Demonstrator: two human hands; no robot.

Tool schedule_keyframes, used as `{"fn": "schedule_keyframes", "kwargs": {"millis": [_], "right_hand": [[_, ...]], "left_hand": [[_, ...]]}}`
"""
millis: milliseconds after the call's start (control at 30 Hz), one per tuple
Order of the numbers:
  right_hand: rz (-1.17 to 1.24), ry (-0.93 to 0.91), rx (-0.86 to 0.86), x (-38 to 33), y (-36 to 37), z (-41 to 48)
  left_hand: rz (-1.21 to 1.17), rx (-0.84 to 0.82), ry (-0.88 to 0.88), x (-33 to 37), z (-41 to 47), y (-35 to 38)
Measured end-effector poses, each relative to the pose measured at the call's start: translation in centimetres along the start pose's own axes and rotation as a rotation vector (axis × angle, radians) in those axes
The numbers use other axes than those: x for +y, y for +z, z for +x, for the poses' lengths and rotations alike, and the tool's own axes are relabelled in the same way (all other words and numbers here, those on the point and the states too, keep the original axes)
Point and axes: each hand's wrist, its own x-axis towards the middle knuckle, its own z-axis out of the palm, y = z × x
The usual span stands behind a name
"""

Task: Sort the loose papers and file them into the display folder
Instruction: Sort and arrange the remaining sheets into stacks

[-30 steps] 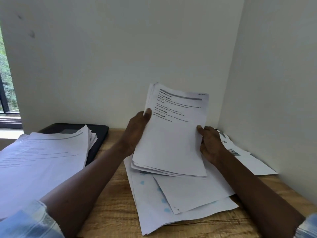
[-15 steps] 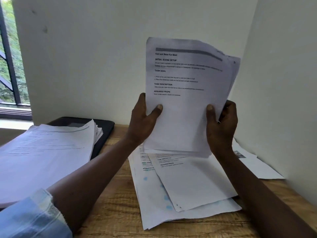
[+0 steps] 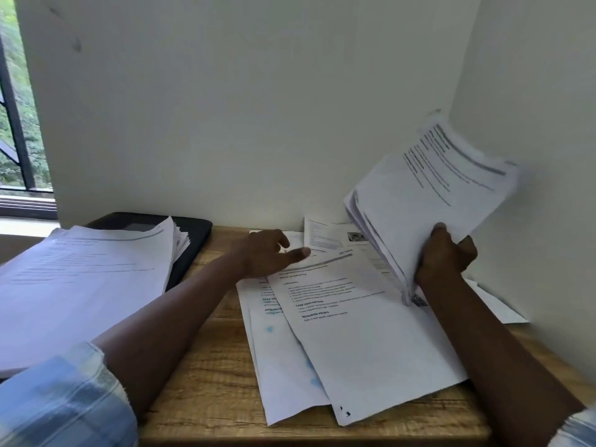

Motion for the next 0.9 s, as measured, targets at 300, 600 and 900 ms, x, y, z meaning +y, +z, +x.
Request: {"fn": "schedule_keyframes", "kwargs": {"millis": [300,600,900], "right_hand": [[0.054,0.256,-0.05,0.6,-0.9,1.2],[0.072,0.331,-0.08,0.6,-0.3,0.8],[-0.031,0.282,-0.271,0.4,-0.3,-0.6]], "left_hand": [[0.127,-0.024,0.007,-0.7,1.3,1.7],[-0.107,0.089,-0.017,-1.4,1.4,2.2],[-0.29,0.074,-0.087,-2.4,2.0,1.9]]}}
